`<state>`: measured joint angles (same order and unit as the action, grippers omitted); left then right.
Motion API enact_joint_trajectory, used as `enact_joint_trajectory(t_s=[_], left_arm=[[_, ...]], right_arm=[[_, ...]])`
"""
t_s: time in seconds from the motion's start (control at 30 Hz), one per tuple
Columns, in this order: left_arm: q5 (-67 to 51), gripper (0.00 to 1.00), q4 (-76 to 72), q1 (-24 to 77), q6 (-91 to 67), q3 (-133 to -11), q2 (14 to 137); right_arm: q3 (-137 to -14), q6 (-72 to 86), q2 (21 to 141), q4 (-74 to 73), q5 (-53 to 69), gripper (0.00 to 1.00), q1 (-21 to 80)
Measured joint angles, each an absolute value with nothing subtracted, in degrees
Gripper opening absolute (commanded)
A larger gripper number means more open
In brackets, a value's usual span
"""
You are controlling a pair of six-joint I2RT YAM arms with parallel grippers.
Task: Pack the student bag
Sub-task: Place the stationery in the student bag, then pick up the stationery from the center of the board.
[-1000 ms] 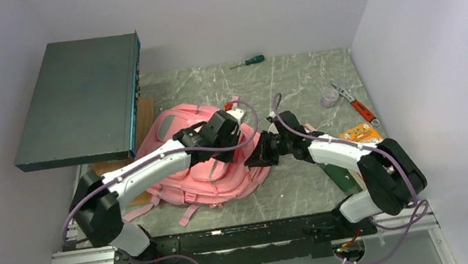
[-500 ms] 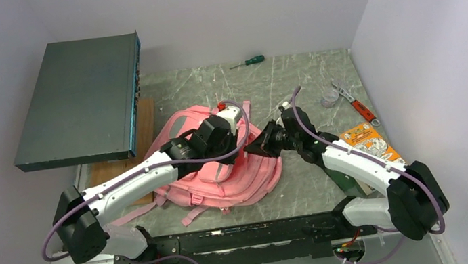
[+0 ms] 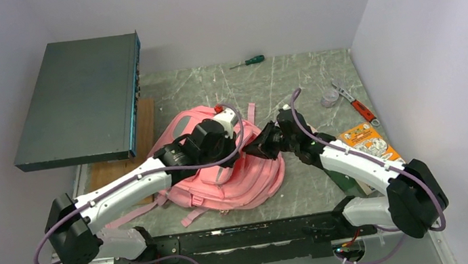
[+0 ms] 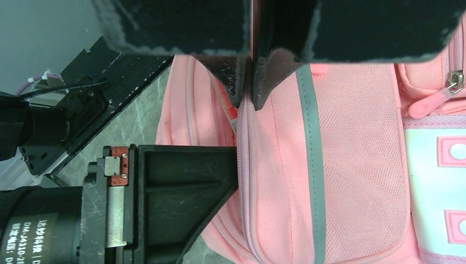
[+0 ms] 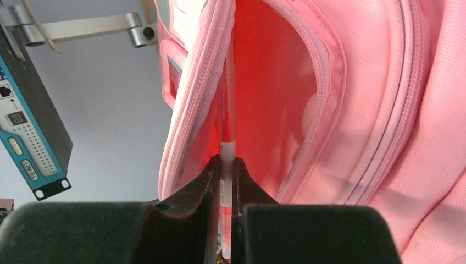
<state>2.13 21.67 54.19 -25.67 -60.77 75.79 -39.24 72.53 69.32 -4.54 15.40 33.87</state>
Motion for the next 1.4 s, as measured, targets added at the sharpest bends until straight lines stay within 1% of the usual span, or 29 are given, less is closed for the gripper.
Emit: enact_joint_trajectory(t_s=[0.13,0.17,0.23,0.33,0.37,0.4,0.5,0.57,0.6,0.67,0.7,0.77,0.83,0.93,1.03,1.13,1.4], left_arm=[[1.3,0.00,20.8,54.2,-25.8,-59.9,74.8],[1.1,0.00,20.4,54.2,-25.8,-59.7,74.7],[0.8,0.00,19.8,54.2,-25.9,-59.2,74.7],[0.9,0.00,19.7,54.2,-25.9,-59.1,74.7],[1.1,0.00,19.8,54.2,-25.9,-59.1,74.6],[1.4,0.00,19.9,54.2,-25.8,-59.1,74.6],[1.9,0.00,20.1,54.3,-25.5,-59.1,74.6],[2.0,0.00,20.3,54.3,-25.3,-59.2,74.6],[2.1,0.00,20.6,54.3,-25.1,-59.2,74.6],[2.4,0.00,21.1,54.3,-24.8,-59.6,74.6],[2.4,0.00,21.3,54.3,-24.7,-59.8,74.6],[2.6,0.00,21.9,54.3,-24.4,-60.2,74.6],[2.9,0.00,22.2,54.3,-24.0,-60.5,74.6],[3.0,0.00,22.5,54.2,-23.4,-60.8,74.7],[2.9,0.00,22.6,54.2,-23.2,-60.8,74.8],[2.6,0.00,22.7,53.8,-23.2,-61.0,75.0],[0.7,0.00,23.0,53.3,-23.2,-61.2,75.3]], right_arm=[[-38.8,73.6,69.3,-4.0,15.5,0.35,34.0],[-38.7,73.7,69.3,-4.0,15.5,0.39,34.0],[-38.4,73.5,69.3,-3.8,15.6,0.44,34.0],[-38.4,71.8,69.3,-3.8,16.6,0.48,33.9],[-38.4,70.5,69.3,-3.8,17.0,0.52,33.8],[-38.4,68.6,69.3,-3.8,17.5,0.54,33.5],[-40.5,59.3,69.3,-7.8,18.9,0.54,32.3],[-44.8,51.4,69.3,-14.1,17.1,0.62,31.3],[-46.9,47.8,69.1,-16.7,15.1,0.69,31.0],[-51.0,37.9,67.3,-21.3,8.1,0.82,30.2],[-51.9,35.0,66.2,-22.7,4.6,0.84,29.9],[-54.1,28.7,64.7,-27.0,-4.7,0.86,28.5],[-56.5,24.3,66.1,-31.4,-12.7,0.86,25.1],[-58.4,20.8,71.0,-35.0,-18.1,0.89,18.7],[-58.3,19.6,75.6,-36.4,-17.4,0.89,12.6],[-58.3,19.4,79.9,-36.3,-13.5,0.88,7.4],[-57.3,14.3,89.6,-32.9,-0.8,0.78,1.8]])
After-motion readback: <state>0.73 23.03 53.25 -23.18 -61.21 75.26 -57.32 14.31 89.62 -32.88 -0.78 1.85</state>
